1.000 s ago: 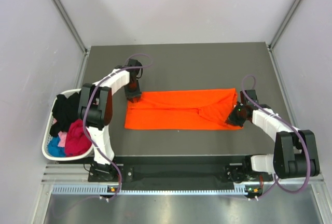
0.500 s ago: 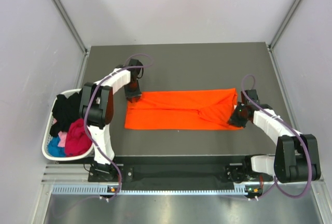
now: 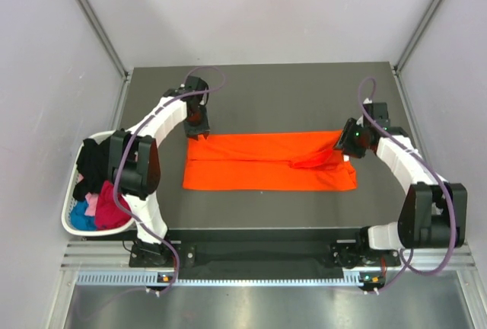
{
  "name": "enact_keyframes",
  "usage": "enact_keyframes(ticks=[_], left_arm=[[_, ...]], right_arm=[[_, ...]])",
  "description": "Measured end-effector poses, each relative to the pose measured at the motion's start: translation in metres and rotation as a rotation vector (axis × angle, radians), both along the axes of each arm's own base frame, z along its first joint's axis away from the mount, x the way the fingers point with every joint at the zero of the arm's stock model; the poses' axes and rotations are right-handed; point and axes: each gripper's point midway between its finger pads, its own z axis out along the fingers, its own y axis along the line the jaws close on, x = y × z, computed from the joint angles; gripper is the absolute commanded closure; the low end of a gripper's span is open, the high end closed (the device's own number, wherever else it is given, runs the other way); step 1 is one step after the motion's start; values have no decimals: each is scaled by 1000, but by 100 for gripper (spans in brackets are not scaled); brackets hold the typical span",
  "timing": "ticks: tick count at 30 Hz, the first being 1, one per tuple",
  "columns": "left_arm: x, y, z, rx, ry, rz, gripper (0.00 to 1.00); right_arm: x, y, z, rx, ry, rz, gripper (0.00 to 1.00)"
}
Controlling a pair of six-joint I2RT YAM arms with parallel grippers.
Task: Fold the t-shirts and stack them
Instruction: Fold the tshirt
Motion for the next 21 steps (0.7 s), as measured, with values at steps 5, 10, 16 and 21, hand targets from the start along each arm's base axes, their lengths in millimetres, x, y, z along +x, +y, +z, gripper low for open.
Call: enact_keyframes(ticks=[5,10,16,21], left_arm=[[2,-16,13,-52,-31,-51,62],[4,-23,18,-86,-41,-66,62],[3,-29,19,-111,-38,-78,62],[3,-29,19,-112,-38,-78,62]], right_arm=[[23,-15,5,26,-27,32,53],[37,-12,18,46,-70,89,54],[34,-8,19,55,-67,123,54],[22,-8,31,54,-76,121,54]])
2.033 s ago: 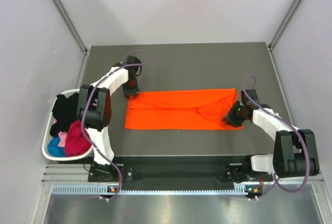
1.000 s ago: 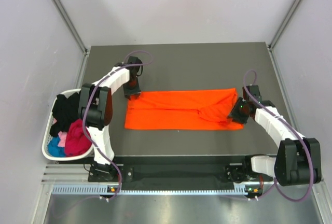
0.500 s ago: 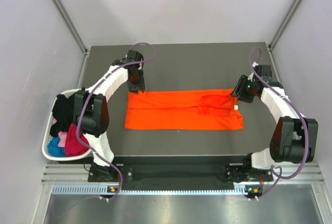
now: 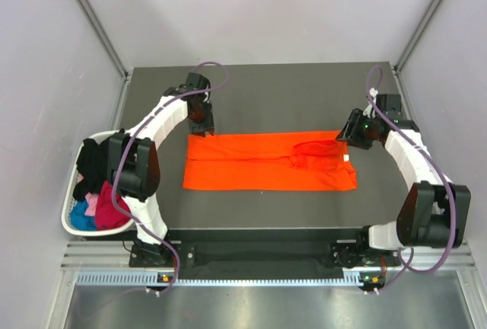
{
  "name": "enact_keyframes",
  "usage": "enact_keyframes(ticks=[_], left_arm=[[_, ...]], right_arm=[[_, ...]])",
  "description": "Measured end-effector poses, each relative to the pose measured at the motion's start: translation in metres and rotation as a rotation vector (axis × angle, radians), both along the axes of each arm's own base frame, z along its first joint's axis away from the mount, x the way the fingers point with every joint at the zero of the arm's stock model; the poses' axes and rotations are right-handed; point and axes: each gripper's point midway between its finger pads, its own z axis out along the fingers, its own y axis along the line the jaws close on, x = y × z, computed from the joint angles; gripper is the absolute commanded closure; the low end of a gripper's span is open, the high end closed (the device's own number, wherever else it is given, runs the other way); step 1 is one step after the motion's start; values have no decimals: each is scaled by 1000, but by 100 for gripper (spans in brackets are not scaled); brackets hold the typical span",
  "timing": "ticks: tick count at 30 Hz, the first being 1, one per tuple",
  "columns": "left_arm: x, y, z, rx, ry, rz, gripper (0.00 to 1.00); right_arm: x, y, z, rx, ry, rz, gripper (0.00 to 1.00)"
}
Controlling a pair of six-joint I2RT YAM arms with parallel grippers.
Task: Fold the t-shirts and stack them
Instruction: Fold the tshirt
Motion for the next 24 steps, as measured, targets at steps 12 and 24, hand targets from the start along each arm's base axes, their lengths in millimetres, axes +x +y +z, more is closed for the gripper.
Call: enact_keyframes(ticks=[12,24], left_arm=[[-6,-46,6,-107,-11,-96,62],[-31,-143,26,-326,-30,-258,63]], right_arm=[[-63,2,-18,5,93,-44,54],[-17,-19,3,-66,29,-62,54]])
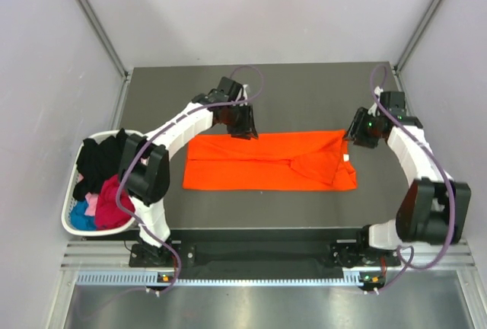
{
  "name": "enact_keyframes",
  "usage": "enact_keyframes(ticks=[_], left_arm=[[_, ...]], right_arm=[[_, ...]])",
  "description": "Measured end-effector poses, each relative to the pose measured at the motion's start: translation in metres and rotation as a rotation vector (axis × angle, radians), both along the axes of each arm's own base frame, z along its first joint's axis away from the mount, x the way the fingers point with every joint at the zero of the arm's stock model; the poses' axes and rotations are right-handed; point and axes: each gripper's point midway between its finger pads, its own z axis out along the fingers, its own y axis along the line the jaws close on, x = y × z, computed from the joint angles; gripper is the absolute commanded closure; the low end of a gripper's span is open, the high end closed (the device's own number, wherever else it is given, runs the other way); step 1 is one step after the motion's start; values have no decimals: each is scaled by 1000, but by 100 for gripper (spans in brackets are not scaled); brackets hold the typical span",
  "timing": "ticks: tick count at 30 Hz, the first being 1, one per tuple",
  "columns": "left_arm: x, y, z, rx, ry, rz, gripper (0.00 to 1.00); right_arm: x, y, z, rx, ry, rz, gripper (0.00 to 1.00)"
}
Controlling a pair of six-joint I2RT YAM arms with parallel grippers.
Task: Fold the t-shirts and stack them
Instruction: Fold the tshirt
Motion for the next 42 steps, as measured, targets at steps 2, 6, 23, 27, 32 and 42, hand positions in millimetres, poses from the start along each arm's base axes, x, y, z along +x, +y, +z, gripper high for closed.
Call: enact_keyframes(ticks=[2,6,23,27,32,42], left_arm=[[-3,-16,1,-41,0,-23,64],[-5,-30,-19,-27,30,-46,64],[36,38,-55,212,15,72,65],[35,42,-59,246,15,64,65],[38,45,-68,272,22,68,65],[62,67,-62,350,-7,151,64]], right_arm=[[22,-6,-4,-1,-4,10,53],[52,-14,-26,22,22,45,53],[106,-19,-94,149,89,250,63],[106,-23,-97,171,81,253,77],[108,-27,-101,221,74,248,95],[141,-27,-99,268,22,247,100]])
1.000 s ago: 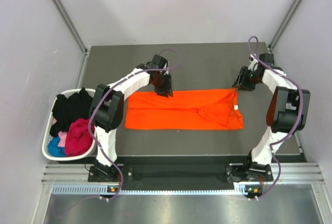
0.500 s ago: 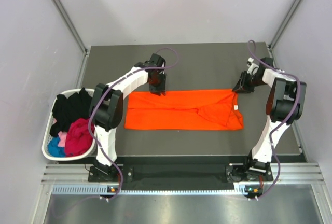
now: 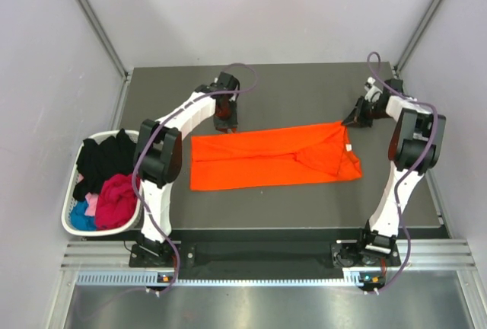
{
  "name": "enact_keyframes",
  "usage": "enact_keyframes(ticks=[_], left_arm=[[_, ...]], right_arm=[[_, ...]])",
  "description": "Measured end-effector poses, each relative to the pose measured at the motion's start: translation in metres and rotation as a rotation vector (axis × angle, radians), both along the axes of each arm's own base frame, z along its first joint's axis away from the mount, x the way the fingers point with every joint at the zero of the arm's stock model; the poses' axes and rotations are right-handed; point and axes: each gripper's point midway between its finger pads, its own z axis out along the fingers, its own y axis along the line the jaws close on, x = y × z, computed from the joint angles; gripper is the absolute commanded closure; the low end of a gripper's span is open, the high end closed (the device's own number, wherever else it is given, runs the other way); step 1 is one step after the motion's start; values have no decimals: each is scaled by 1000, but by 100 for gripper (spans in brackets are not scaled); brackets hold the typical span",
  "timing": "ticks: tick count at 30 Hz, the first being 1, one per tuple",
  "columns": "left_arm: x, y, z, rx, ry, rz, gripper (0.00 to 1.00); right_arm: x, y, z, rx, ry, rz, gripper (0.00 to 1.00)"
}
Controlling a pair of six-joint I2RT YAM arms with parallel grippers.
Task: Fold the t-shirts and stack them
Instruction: Fold the tshirt
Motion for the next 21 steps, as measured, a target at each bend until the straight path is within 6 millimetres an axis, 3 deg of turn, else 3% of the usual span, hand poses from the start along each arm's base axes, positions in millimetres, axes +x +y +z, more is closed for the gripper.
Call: enact_keyframes(ticks=[5,12,14,18,21], left_arm=[[21,39,7,45,-30,98,62],[26,87,0,9,20,199,59],[13,91,-8,-9,63,204,57],[-32,88,-28,-44,173,191,53],[-46,83,-30,-74,204,183,52]], right_arm=[[52,-2,6,1,-67,-11,100],[141,-5,23,21,-206,-60,100],[156,-2,24,33,-242,-80,100],[182,6,30,77,-306,-130,95],[194,12,38,101,-345,-157,80]])
